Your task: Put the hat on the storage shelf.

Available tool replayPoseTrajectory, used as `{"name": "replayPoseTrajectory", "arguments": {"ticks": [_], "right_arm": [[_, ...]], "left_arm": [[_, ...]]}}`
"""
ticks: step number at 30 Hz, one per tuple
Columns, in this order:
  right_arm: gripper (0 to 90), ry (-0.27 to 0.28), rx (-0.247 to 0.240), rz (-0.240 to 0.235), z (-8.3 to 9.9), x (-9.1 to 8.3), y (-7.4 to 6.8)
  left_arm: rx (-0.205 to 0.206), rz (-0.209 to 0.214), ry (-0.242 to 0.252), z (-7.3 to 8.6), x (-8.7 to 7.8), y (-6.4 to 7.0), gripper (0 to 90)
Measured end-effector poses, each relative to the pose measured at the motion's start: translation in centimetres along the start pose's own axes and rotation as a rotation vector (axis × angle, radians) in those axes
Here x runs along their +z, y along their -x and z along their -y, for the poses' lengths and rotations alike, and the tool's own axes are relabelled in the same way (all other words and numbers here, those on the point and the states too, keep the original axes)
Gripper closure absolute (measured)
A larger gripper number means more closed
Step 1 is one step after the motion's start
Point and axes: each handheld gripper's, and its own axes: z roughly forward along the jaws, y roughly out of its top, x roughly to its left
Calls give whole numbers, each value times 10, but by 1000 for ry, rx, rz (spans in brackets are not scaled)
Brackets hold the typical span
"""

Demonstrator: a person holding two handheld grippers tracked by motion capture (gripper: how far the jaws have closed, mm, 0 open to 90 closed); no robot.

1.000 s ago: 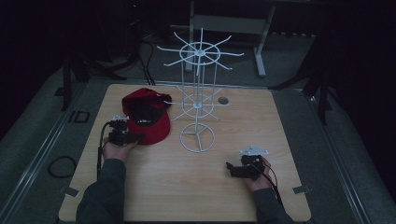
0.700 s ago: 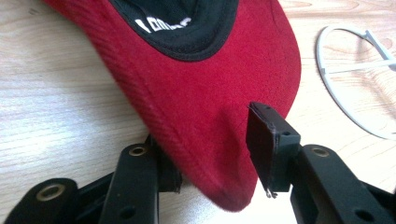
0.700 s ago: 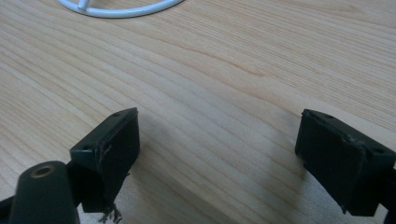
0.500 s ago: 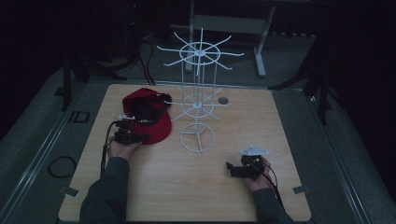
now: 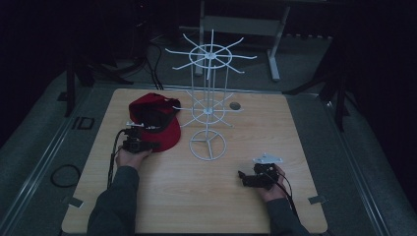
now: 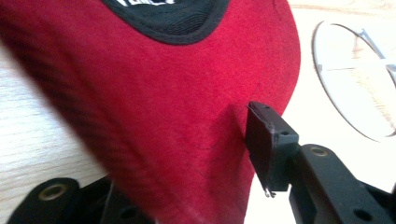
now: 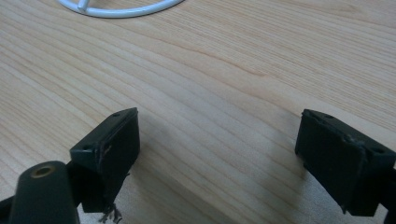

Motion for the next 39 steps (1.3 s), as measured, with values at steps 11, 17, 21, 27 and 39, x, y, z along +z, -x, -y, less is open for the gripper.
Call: {"name": "replayPoseTrajectory", "arguments": {"ticks": [11,17,21,27,39], "right_arm": [[137,0,0,0,0,0,0],[136,0,-1,0,0,0,0],[137,0,-1,1,0,0,0],[136,0,-1,1,0,0,0],[137,0,-1,1,0,0,0]], "left_arm": [[-6,40,44,1,-7,5,751],[35,18,79,8,-10,12,769],[50,20,106,9,-13,17,823],[105,-10,125,11,-15,27,853],[98,-23,198,12,-24,28,856]]}}
